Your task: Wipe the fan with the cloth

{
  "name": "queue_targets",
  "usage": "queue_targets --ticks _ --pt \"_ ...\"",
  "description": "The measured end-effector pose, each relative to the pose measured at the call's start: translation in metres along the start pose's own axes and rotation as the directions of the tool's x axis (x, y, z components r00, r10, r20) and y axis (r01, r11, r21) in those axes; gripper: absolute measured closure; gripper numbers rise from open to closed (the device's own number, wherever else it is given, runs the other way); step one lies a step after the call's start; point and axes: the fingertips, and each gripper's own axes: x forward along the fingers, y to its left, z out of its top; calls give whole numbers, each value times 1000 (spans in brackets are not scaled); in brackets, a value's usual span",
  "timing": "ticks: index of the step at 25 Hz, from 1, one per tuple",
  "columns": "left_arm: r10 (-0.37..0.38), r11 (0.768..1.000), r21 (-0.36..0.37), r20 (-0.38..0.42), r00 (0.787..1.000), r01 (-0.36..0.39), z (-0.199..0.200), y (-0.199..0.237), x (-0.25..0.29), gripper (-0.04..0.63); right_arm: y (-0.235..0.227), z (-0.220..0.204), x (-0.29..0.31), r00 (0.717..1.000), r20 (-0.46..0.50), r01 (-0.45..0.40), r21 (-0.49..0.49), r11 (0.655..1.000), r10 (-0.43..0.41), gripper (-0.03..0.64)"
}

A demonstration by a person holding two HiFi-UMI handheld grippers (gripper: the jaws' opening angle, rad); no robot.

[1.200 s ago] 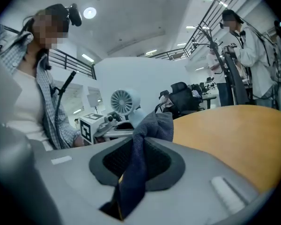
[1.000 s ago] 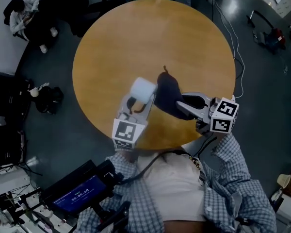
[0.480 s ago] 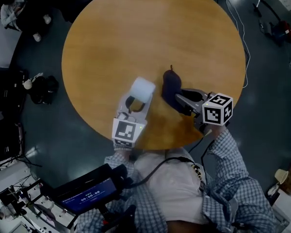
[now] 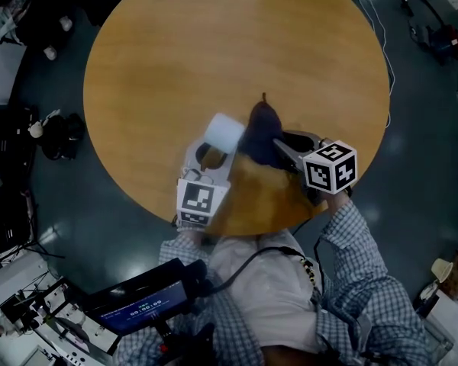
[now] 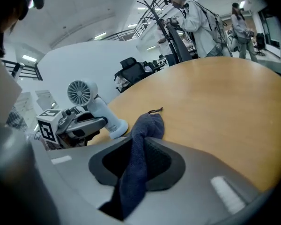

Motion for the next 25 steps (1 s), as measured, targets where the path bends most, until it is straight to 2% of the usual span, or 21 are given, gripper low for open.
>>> queue_targets --ticks 5,10,13,16,18,21,25 --pt "8 1000 6 -9 1000 -8 -6 2 -1 459 -3 -1 1 998 5 59 -116 991 -59 534" --pt "11 1000 13 1 1000 -11 -8 3 -2 459 -5 -1 0 994 44 103 -131 986 -98 522" --pt "1 1000 10 -6 1000 -1 -8 2 -1 460 -5 1 -4 993 63 106 -129 986 -99 459" --pt "-21 999 23 -36 999 22 -12 -4 0 418 -6 8 -11 990 97 119 -129 985 -107 415" --pt "-32 999 35 -59 998 34 -17 -5 0 390 -8 16 -16 984 128 141 -127 982 -125 409" --pt "-29 999 30 -80 996 31 -24 -5 -4 382 -8 28 -29 970 202 157 -106 982 -134 411" --pt "-1 1000 -4 -89 996 1 -22 -5 -19 383 -1 39 -57 945 295 174 -81 981 -143 471"
